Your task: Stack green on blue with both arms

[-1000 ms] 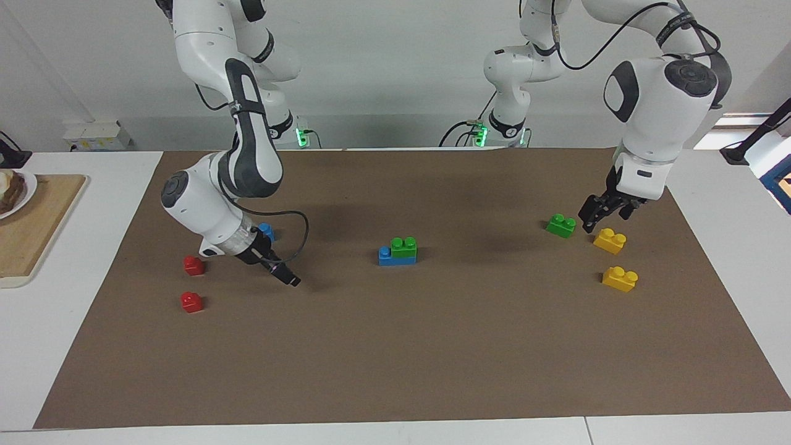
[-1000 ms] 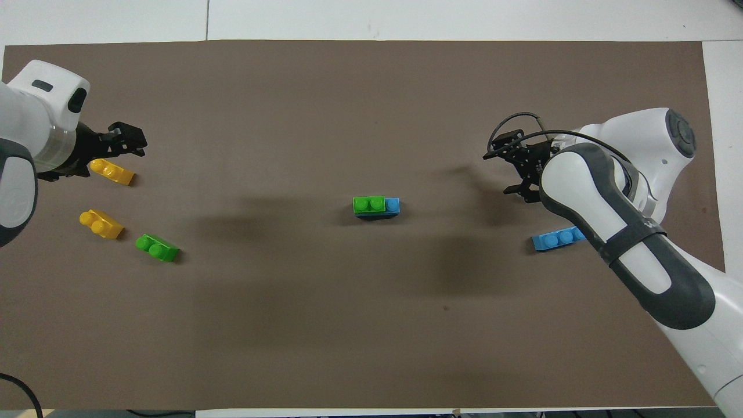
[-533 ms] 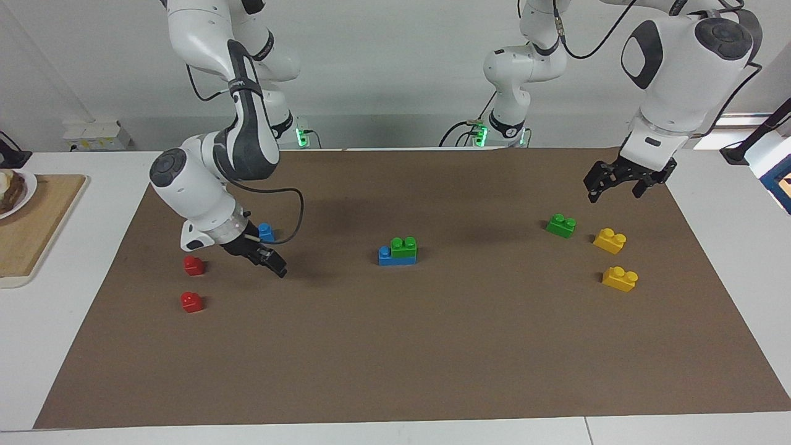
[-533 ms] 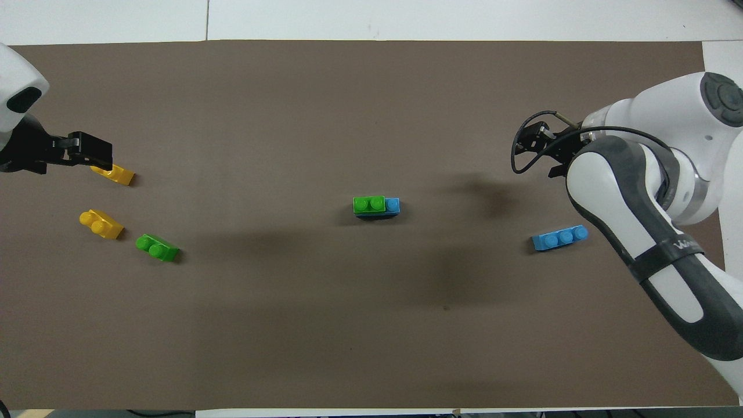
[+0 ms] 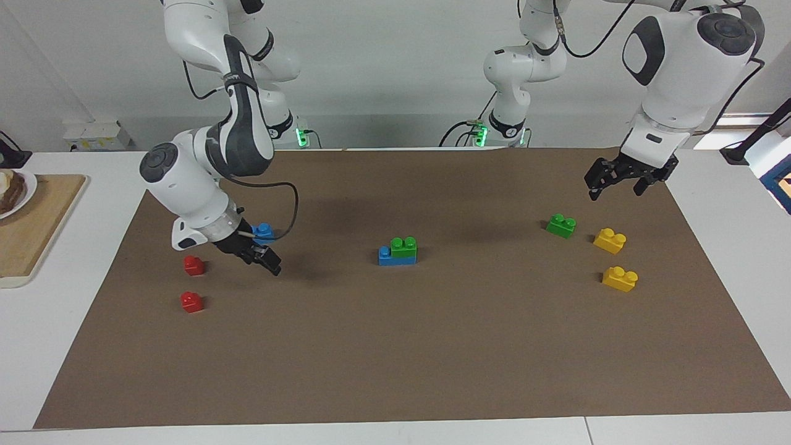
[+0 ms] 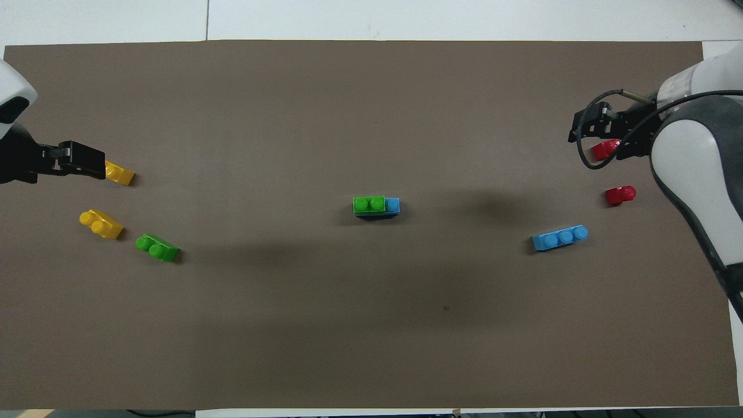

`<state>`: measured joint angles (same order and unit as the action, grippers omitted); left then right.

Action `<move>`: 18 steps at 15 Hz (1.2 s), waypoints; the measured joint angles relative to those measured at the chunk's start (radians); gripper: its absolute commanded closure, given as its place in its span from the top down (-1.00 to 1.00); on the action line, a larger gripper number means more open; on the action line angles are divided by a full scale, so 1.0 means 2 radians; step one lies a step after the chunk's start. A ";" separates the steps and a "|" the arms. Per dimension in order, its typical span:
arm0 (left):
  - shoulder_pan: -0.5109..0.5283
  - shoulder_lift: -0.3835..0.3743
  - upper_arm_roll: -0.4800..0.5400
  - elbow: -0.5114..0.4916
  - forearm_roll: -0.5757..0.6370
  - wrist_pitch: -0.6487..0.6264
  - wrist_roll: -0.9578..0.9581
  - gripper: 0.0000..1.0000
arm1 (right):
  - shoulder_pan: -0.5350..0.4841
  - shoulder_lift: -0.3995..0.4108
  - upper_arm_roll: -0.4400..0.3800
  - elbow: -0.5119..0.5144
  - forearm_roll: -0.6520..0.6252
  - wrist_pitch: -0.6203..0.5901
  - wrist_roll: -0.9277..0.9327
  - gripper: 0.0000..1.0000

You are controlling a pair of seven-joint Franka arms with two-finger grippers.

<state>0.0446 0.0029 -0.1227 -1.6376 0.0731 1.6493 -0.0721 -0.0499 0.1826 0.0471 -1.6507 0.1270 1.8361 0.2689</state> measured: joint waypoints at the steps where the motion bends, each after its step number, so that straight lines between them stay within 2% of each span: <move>1: 0.000 -0.005 0.000 -0.003 0.000 0.000 0.000 1.00 | 0.001 -0.014 0.002 0.001 -0.010 -0.014 -0.001 1.00; 6: 0.001 -0.012 0.002 -0.010 -0.003 0.000 0.017 1.00 | 0.003 -0.075 0.009 0.002 -0.020 -0.080 -0.024 1.00; 9: 0.006 -0.012 0.004 -0.010 -0.033 0.000 0.016 1.00 | 0.002 -0.096 0.009 0.006 -0.021 -0.122 -0.031 1.00; 12: 0.018 -0.013 0.004 -0.010 -0.051 0.000 0.006 1.00 | 0.002 -0.099 0.010 0.024 -0.040 -0.156 -0.034 1.00; 18: 0.019 -0.014 0.002 -0.010 -0.052 0.000 0.000 1.00 | 0.002 -0.097 0.010 0.025 -0.044 -0.156 -0.036 1.00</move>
<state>0.0836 -0.0252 -0.1193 -1.6571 -0.0316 1.6493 -0.0729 -0.0450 -0.0117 0.0662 -1.6017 0.0398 1.5232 0.1970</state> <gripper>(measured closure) 0.000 0.000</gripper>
